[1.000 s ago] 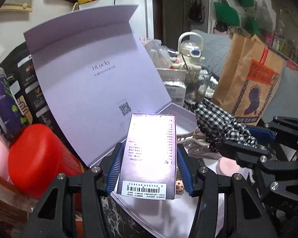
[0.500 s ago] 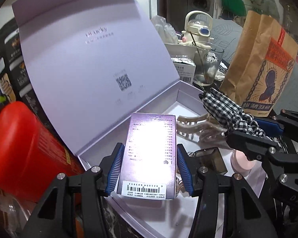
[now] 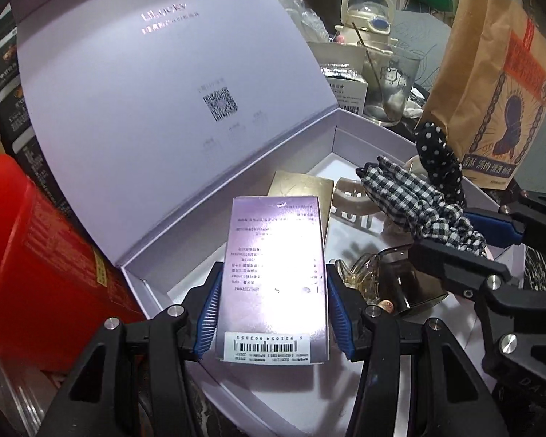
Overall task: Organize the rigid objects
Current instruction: 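Lower the purple card box and scrunchie into the box and open both grippers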
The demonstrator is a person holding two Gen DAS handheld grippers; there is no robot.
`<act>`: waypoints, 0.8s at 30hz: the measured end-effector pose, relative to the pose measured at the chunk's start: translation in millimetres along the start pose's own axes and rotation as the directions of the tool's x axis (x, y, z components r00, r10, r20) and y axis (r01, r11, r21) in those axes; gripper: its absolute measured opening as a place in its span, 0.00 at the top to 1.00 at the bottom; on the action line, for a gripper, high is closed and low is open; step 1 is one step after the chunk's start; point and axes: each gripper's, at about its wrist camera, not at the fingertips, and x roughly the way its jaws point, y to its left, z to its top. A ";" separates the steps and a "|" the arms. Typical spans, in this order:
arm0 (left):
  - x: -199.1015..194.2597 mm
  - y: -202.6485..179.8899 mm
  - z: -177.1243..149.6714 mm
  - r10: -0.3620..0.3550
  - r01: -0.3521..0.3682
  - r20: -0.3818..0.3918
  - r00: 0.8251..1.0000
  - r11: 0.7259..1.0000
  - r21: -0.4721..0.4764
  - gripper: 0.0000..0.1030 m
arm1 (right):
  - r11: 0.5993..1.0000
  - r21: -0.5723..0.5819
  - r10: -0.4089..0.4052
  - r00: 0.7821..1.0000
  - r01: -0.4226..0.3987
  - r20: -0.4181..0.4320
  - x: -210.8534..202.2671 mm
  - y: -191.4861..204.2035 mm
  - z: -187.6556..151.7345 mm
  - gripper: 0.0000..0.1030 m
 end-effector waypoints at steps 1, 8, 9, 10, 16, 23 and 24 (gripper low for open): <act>2.6 -0.7 0.0 0.000 0.000 -0.005 1.000 1.000 0.001 0.50 | 1.000 0.001 0.005 1.000 -0.005 -0.008 2.9 0.1 -1.1 0.73; 12.1 -0.9 -1.9 -0.008 0.008 -0.027 1.000 1.000 -0.002 0.50 | 0.999 0.042 0.018 0.999 -0.017 -0.039 17.0 -6.2 -7.2 0.72; 11.3 -0.5 -2.1 -0.008 0.008 -0.025 1.000 1.000 -0.003 0.50 | 0.999 0.045 0.018 0.999 -0.017 -0.039 17.2 -6.6 -7.1 0.72; 10.7 -0.4 -2.3 -0.008 0.008 -0.023 1.000 1.000 -0.003 0.50 | 0.999 0.046 0.017 0.999 -0.016 -0.038 17.4 -6.4 -7.1 0.72; 9.5 -0.5 -2.5 -0.009 0.009 -0.020 1.000 1.000 -0.003 0.50 | 0.999 0.050 0.012 0.999 -0.010 -0.039 17.3 -5.1 -6.7 0.72; 8.8 0.7 -3.4 -0.009 0.009 -0.021 1.000 1.000 -0.003 0.50 | 0.999 0.044 0.009 0.999 -0.007 -0.046 17.8 -4.5 -6.2 0.72; 8.8 0.4 -3.1 -0.009 0.009 -0.022 1.000 1.000 -0.001 0.50 | 0.999 0.044 0.008 0.999 -0.006 -0.046 17.4 -4.7 -6.4 0.72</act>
